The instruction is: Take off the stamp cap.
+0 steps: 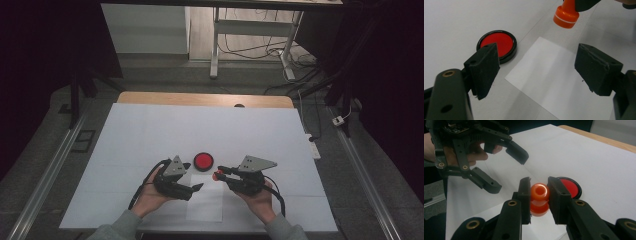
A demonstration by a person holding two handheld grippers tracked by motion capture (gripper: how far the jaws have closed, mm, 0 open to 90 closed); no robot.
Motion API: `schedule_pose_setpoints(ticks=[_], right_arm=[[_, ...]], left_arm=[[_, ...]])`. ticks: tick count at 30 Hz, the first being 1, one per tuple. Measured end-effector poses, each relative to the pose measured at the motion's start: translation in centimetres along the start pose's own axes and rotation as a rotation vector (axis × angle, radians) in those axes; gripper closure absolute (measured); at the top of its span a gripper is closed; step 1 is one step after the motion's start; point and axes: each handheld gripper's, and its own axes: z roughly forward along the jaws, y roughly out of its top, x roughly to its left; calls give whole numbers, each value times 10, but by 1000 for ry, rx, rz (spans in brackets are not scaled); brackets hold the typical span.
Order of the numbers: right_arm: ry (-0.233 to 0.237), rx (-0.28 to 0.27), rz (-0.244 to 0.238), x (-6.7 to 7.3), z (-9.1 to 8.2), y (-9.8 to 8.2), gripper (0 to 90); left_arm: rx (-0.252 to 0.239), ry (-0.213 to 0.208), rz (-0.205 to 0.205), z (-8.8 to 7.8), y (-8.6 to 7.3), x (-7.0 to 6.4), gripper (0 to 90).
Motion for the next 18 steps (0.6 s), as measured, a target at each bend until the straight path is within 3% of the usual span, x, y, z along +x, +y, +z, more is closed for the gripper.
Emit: schedule_pose_setpoints(ticks=[8, 18], right_arm=[[0, 4, -4, 1, 2, -1, 718], [1, 2, -10, 2, 3, 0, 718]], left_arm=[[18, -5, 22, 10, 2, -6, 208], [17, -17, 14, 16, 5, -8, 210]])
